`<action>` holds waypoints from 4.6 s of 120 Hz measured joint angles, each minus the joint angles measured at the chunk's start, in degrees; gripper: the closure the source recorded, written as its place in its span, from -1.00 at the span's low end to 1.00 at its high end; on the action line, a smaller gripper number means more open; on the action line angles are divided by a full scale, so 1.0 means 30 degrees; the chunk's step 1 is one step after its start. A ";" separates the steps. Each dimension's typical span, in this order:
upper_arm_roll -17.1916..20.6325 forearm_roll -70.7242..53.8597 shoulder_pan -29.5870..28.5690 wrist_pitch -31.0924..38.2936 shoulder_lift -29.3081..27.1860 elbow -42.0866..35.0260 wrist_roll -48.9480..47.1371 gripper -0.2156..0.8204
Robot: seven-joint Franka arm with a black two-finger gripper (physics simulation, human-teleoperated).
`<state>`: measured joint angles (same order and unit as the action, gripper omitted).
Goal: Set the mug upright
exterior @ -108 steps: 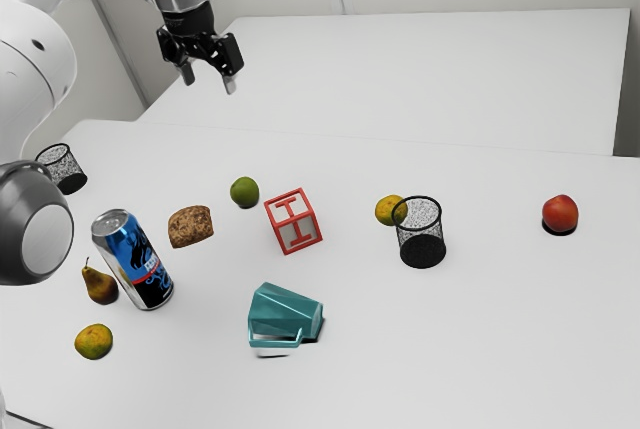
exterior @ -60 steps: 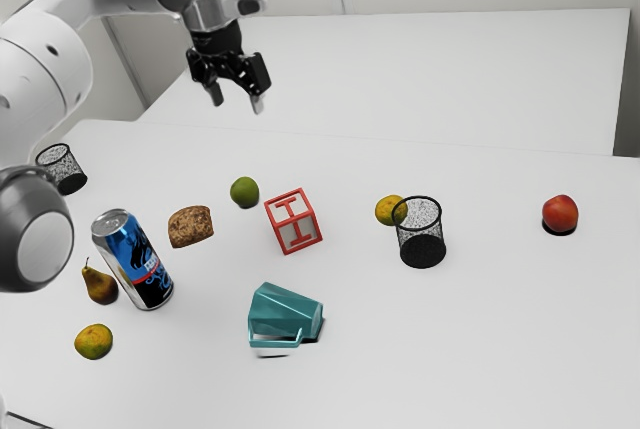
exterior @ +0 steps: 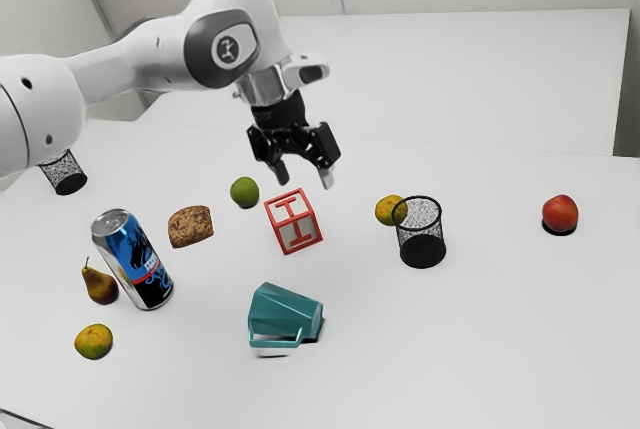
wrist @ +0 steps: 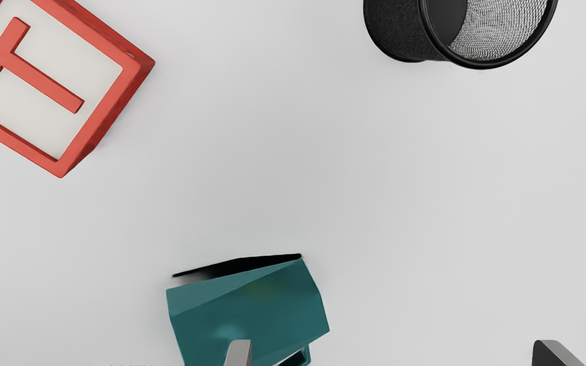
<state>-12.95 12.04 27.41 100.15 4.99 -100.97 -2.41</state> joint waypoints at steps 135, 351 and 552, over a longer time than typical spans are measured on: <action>0.0282 -0.2678 -0.0560 0.6359 -0.3695 -0.9956 -0.3225 -0.58; -0.2024 1.5495 -0.1513 1.2157 -0.3968 -1.6301 0.9831 -0.43; -0.0282 -0.2539 -0.1256 1.3678 -0.4312 -1.2847 0.9264 0.90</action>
<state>-13.79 4.42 23.64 141.18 -7.95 -139.51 25.38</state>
